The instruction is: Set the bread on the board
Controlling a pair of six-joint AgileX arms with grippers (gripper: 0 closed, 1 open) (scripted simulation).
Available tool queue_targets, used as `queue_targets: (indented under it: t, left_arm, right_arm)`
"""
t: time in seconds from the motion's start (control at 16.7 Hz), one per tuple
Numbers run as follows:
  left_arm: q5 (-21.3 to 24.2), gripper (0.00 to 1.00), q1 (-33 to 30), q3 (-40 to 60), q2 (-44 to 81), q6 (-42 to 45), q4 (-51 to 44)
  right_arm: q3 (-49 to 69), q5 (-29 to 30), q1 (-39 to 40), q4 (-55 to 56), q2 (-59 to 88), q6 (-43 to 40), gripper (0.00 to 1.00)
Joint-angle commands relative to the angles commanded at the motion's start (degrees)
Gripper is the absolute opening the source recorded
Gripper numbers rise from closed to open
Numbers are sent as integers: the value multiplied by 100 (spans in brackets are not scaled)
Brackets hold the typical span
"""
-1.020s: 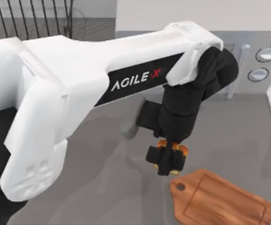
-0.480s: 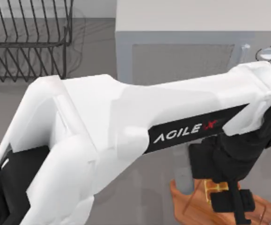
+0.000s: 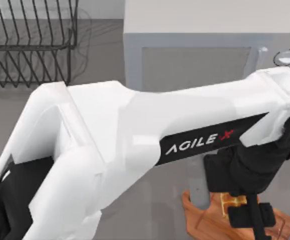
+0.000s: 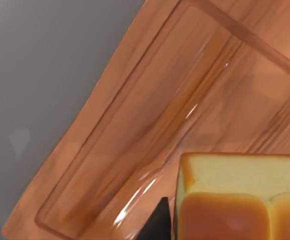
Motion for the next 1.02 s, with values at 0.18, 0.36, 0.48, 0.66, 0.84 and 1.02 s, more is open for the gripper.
queue_targets:
  t: [0.18,0.36,0.48,0.66,0.84,1.02]
  left_arm:
    - [-3,0,11,-103,30,-18,127]
    - [10,0,3,-252,67,-19,306]
    - [29,0,-9,-356,77,-12,435]
    - [41,0,-17,-495,75,-18,634]
    - [15,0,-25,-617,97,-18,817]
    - [-4,0,-30,-708,163,-16,891]
  right_arm:
    - [0,0,0,0,0,0,100]
    - [0,0,0,0,0,0,100]
    - [0,0,0,0,0,0,100]
    - [0,0,0,0,0,0,100]
    - [0,0,0,0,0,0,100]
    - [0,0,0,0,0,0,100]
